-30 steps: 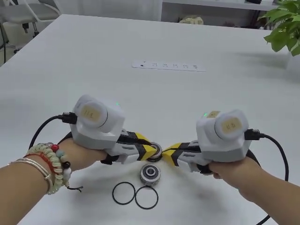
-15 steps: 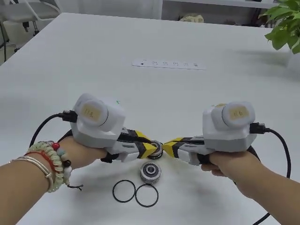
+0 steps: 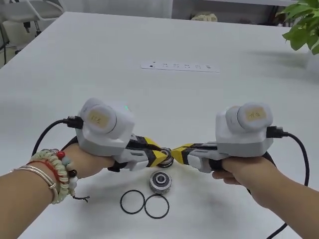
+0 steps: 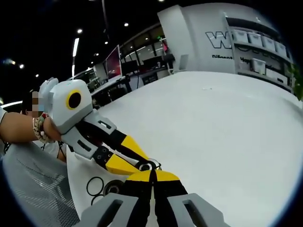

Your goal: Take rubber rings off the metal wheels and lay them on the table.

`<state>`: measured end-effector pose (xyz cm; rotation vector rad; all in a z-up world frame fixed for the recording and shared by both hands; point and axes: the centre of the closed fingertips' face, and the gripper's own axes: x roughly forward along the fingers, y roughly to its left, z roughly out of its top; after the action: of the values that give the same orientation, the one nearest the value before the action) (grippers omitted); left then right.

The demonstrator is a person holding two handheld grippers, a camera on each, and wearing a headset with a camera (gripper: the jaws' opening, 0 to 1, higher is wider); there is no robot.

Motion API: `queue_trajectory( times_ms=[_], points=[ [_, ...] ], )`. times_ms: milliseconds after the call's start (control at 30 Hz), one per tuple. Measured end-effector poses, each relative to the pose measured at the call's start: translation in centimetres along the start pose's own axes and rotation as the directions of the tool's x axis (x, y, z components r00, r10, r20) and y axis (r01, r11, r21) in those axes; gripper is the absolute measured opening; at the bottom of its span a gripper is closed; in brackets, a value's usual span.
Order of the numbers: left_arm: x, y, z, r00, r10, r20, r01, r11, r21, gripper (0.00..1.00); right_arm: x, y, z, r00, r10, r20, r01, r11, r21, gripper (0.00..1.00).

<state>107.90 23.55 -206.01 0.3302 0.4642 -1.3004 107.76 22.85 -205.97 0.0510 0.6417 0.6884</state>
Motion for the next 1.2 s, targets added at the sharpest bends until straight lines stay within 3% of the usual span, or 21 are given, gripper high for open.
queue_trajectory(
  times_ms=[400,433,667,933,1200],
  points=[
    [0.0,0.0,0.0,1.0,0.0,0.005,0.0,1.0,-0.005,0.06,0.0,0.9,0.7,0.9991,0.035,0.025,-0.035,0.999,-0.014,0.0],
    [0.0,0.1,0.0,1.0,0.0,0.006,0.0,1.0,-0.007,0.06,0.0,1.0,1.4,0.9974,0.04,0.059,-0.039,0.999,-0.026,0.0],
    [0.0,0.1,0.0,0.9999,0.0,0.013,0.001,0.999,-0.042,0.06,-0.2,0.5,1.2,0.999,0.019,0.04,-0.019,1.0,0.006,0.0],
    [-0.2,-0.1,0.0,0.9995,-0.017,-0.029,0.016,1.0,-0.016,0.1,-0.2,0.9,1.3,0.9989,0.025,0.039,-0.024,1.0,-0.016,0.0],
    [-1.7,-0.1,2.2,0.999,-0.032,0.032,0.033,0.999,-0.017,0.12,-0.5,0.8,2.1,0.9974,0.027,0.066,-0.027,1.0,0.004,0.0]
  ],
)
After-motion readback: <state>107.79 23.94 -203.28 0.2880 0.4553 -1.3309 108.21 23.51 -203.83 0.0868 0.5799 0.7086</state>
